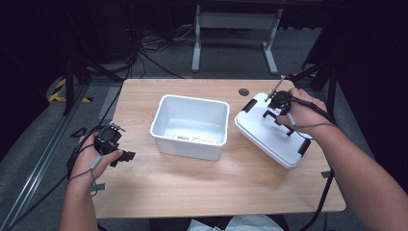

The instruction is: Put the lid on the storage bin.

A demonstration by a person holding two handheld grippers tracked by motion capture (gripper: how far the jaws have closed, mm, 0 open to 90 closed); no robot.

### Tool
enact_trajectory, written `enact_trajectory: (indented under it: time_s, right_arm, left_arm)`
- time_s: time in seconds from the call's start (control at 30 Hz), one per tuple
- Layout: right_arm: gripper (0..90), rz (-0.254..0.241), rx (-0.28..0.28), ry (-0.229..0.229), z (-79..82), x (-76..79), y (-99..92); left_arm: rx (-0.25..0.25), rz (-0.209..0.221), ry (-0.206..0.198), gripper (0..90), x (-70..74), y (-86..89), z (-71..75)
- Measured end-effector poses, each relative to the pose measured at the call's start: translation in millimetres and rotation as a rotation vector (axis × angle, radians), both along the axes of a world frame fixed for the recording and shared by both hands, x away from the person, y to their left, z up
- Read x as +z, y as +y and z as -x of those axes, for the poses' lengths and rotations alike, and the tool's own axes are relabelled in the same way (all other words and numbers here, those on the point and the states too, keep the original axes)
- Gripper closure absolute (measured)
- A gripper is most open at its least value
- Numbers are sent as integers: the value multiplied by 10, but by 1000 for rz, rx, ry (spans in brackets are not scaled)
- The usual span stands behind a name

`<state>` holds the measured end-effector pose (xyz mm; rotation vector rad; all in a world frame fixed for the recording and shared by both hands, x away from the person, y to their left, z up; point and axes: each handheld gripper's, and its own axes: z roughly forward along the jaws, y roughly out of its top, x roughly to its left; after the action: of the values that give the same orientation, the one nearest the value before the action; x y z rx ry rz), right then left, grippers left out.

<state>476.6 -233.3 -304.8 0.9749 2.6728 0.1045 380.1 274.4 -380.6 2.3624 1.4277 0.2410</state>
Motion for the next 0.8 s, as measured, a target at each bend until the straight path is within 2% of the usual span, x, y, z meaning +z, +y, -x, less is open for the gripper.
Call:
enact_trajectory:
  time_s: [0.13, 0.27, 0.3, 0.37, 0.4, 0.57, 0.67, 0.8]
  right_arm:
    - [847, 0, 23, -13, 7, 168, 68]
    - [847, 10, 36, -24, 3, 267, 114]
    - [846, 13, 42, -33, 5, 351, 153]
    - [847, 14, 46, -38, 7, 389, 169]
    - [847, 14, 54, -49, 10, 461, 200]
    - [847, 12, 69, -65, 14, 558, 265]
    - [847, 16, 88, -77, 16, 611, 349]
    - [847, 18, 128, -84, 26, 688, 518]
  left_arm:
    - [-2, -4, -3, 267, -3, 8, -4]
    - [-1, -4, -1, 267, -4, 1, -7]
    - [-4, 0, 4, 267, -8, -7, -10]
    - [-5, 0, 4, 267, -10, -9, -10]
    - [-5, -4, 5, 267, -11, -15, -11]
    - [-4, -3, 13, 268, -12, -17, -9]
    - [-8, -10, 34, 280, -7, -21, -13]
    - [-3, -10, 41, 293, -8, -36, -12]
